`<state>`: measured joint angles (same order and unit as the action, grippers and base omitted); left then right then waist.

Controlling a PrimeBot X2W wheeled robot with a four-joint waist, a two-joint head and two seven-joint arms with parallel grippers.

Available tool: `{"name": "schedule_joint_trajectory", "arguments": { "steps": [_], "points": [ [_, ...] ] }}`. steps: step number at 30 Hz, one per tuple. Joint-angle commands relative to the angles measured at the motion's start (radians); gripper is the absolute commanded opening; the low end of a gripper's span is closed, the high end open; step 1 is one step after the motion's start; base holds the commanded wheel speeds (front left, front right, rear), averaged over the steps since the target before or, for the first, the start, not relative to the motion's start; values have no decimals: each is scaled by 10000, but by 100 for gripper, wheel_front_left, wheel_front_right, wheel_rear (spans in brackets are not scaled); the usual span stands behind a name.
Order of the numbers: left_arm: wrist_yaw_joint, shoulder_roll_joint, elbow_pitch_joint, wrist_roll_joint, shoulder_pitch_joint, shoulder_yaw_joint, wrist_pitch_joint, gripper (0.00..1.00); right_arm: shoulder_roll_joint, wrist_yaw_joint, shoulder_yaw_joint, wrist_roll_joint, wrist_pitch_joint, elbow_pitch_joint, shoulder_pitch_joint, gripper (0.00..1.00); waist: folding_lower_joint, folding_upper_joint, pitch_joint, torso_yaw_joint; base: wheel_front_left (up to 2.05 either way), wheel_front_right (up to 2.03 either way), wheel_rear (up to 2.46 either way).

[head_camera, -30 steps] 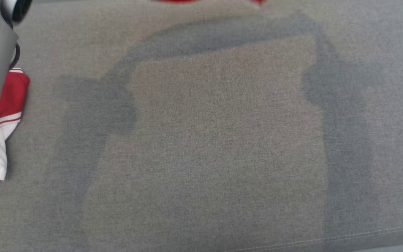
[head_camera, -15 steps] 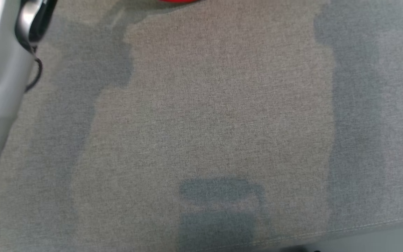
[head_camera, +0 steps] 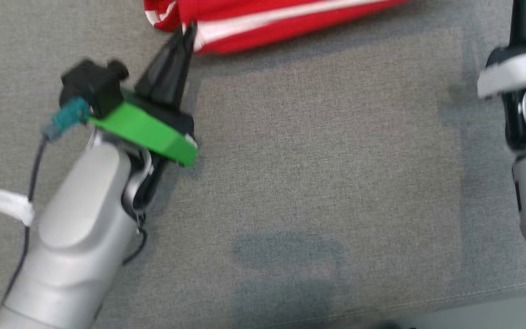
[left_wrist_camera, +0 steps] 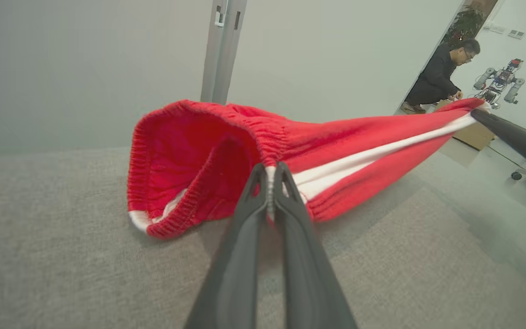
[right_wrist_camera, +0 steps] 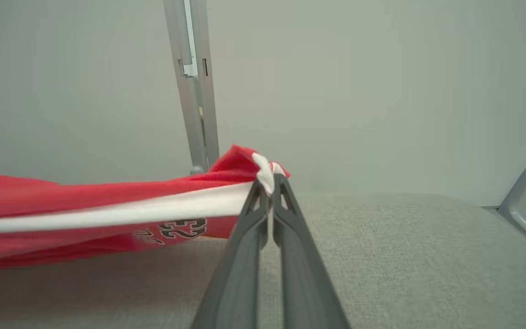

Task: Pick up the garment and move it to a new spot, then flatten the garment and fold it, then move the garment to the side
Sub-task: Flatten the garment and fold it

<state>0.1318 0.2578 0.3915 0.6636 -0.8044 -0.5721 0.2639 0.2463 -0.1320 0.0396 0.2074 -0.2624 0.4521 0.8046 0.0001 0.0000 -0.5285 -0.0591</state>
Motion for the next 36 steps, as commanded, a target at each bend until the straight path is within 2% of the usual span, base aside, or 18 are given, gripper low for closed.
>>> {"name": "schedule_joint_trajectory", "arguments": {
  "steps": [1, 5, 12, 19, 25, 36],
  "points": [
    [-19, 16, -33, -18, 236, 186, 9, 0, 177, 24, 52, 154, -30, -110, -243, 0, -1, 0, 416, 119, 0, 0, 0],
    [-21, -254, -109, 122, 1725, 782, 9, 0, 168, 32, -153, 560, -29, -443, -1653, 0, -1, 0, 1111, 190, 0, 0, 0],
    [-22, -545, -64, -44, 3839, 896, 10, 0, 97, 33, -316, 977, -29, -360, -3560, 0, -1, 0, 2537, 589, 0, 0, 0],
    [-24, -306, 344, -398, 5495, 480, 10, 0, -339, 35, -116, 1040, -31, -128, -5087, 0, -1, 0, 3950, 772, 0, 0, 0],
    [-33, -259, 585, -569, 6741, 601, 11, 0, -694, 38, 144, 1017, -38, 49, -6266, 0, -1, 0, 5029, 725, 0, 0, 0],
    [-69, -460, 753, -811, 8225, 1376, 10, 0, -660, 90, 295, 1041, -40, -524, -8140, 0, -1, 0, 5736, 635, 0, 0, 0]
  ]
}}
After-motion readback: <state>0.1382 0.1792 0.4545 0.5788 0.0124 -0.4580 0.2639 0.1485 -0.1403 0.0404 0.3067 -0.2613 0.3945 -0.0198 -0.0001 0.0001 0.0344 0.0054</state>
